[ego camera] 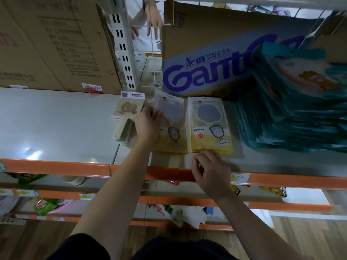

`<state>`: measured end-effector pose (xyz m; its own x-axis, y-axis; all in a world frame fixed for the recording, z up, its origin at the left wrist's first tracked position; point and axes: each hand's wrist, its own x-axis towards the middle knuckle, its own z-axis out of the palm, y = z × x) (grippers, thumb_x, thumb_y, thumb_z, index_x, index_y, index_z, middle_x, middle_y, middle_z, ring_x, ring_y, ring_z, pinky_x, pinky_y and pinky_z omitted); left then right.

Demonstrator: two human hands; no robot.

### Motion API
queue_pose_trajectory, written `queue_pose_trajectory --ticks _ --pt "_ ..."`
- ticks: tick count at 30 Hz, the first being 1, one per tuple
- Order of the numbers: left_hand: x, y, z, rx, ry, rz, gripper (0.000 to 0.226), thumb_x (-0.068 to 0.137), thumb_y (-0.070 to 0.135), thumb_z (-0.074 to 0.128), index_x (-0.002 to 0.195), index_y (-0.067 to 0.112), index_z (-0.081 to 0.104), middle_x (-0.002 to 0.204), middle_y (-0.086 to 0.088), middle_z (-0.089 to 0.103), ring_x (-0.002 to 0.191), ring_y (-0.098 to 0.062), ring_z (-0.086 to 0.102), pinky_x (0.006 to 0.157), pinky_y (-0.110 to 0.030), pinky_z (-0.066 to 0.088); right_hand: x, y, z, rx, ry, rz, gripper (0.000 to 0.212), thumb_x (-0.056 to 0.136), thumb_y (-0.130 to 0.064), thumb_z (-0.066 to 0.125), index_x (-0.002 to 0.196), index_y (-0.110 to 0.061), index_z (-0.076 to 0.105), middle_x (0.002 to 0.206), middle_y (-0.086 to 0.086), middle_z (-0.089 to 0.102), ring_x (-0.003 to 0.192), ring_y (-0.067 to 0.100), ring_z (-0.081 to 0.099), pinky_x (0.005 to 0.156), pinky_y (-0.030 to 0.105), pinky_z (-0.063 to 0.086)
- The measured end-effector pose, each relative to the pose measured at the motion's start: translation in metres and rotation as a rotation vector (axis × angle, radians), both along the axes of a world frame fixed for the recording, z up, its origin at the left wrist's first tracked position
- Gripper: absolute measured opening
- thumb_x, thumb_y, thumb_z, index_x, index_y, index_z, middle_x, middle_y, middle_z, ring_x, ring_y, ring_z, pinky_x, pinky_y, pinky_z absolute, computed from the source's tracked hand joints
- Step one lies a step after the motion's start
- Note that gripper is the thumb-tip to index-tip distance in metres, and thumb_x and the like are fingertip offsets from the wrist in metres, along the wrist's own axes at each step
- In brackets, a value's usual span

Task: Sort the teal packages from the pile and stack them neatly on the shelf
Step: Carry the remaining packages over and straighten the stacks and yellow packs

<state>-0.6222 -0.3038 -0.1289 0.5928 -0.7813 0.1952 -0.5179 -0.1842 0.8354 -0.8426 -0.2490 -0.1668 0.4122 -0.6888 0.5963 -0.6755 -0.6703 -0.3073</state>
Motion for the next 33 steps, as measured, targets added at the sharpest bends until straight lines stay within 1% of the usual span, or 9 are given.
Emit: queue_pose_trajectory --ticks 3,5,9,13,16,19,25,31,33 --pt "-0.001 -0.002 0.0 0.027 -0.021 0.029 0.015 0.094 0.023 0.057 0.094 0.008 0.061 0.087 -0.007 0.065 0.079 -0.022 0.061 0.06 -0.026 0.042 0.0 0.0 -0.001 -0.001 0.0 -0.005 0.021 0.092 -0.02 0.053 0.077 -0.014 0.066 0.078 -0.002 0.06 0.07 0.012 0.055 0.054 0.022 0.045" --pt "-0.001 -0.004 0.001 0.064 -0.066 0.046 0.014 0.095 0.02 0.055 0.1 0.008 0.061 0.092 -0.009 0.065 0.084 -0.025 0.063 0.064 -0.027 0.042 0.0 0.0 -0.002 -0.002 0.002 -0.008 0.02 0.091 -0.02 0.054 0.077 -0.014 0.066 0.078 -0.002 0.06 0.07 0.012 0.055 0.054 0.022 0.045" --pt "-0.002 -0.005 0.005 0.119 -0.153 0.037 0.038 0.094 0.008 0.053 0.131 0.011 0.047 0.123 -0.014 0.057 0.109 -0.028 0.057 0.084 -0.035 0.045 0.0 0.0 -0.003 0.002 0.006 -0.01 0.019 0.091 -0.019 0.055 0.077 -0.014 0.065 0.078 -0.001 0.06 0.069 0.013 0.055 0.053 0.023 0.045" --pt "-0.004 0.0 0.002 0.153 -0.304 -0.034 0.048 0.087 0.002 0.058 0.133 0.009 0.046 0.14 -0.016 0.04 0.126 -0.032 0.042 0.105 -0.044 0.04 0.001 0.0 -0.003 -0.005 0.005 -0.013 0.019 0.091 -0.019 0.054 0.077 -0.014 0.065 0.078 -0.001 0.06 0.068 0.012 0.054 0.053 0.022 0.044" --pt "-0.004 0.001 0.0 0.201 -0.354 -0.055 0.043 0.09 0.005 0.058 0.132 0.009 0.051 0.141 -0.014 0.042 0.133 -0.03 0.036 0.112 -0.042 0.03 0.0 -0.001 -0.003 -0.001 0.007 -0.01 0.019 0.091 -0.019 0.054 0.077 -0.014 0.065 0.078 -0.002 0.06 0.068 0.011 0.053 0.055 0.019 0.041" --pt "-0.005 0.001 0.002 0.229 -0.356 -0.064 0.037 0.092 0.008 0.057 0.128 0.01 0.056 0.136 -0.013 0.048 0.13 -0.029 0.041 0.11 -0.042 0.033 0.0 0.0 -0.002 0.007 0.01 -0.015 0.018 0.091 -0.019 0.054 0.077 -0.014 0.065 0.078 -0.002 0.06 0.069 0.011 0.053 0.057 0.016 0.038" --pt "-0.006 0.014 0.004 0.184 -0.378 -0.105 0.039 0.097 0.02 0.05 0.134 0.009 0.054 0.132 -0.014 0.054 0.119 -0.03 0.051 0.097 -0.04 0.043 -0.002 0.002 0.009 0.104 -0.04 0.046 0.019 0.091 -0.018 0.054 0.079 -0.012 0.067 0.078 -0.002 0.062 0.07 0.011 0.056 0.057 0.023 0.047" --pt "-0.017 0.037 0.007 0.101 -0.381 -0.053 0.039 0.097 0.024 0.054 0.135 0.015 0.053 0.135 -0.011 0.056 0.114 -0.028 0.058 0.093 -0.038 0.047 -0.007 -0.003 0.034 0.267 -0.151 0.232 0.016 0.095 -0.017 0.054 0.092 -0.01 0.068 0.085 -0.003 0.062 0.072 0.003 0.053 0.066 0.01 0.041" --pt "-0.022 0.044 0.013 0.083 -0.381 -0.003 0.039 0.097 0.024 0.055 0.134 0.013 0.054 0.134 -0.011 0.057 0.113 -0.028 0.059 0.092 -0.039 0.047 -0.005 -0.011 0.04 0.301 -0.17 0.292 0.013 0.094 -0.013 0.057 0.096 -0.009 0.069 0.089 -0.001 0.063 0.076 0.004 0.055 0.068 0.012 0.045"
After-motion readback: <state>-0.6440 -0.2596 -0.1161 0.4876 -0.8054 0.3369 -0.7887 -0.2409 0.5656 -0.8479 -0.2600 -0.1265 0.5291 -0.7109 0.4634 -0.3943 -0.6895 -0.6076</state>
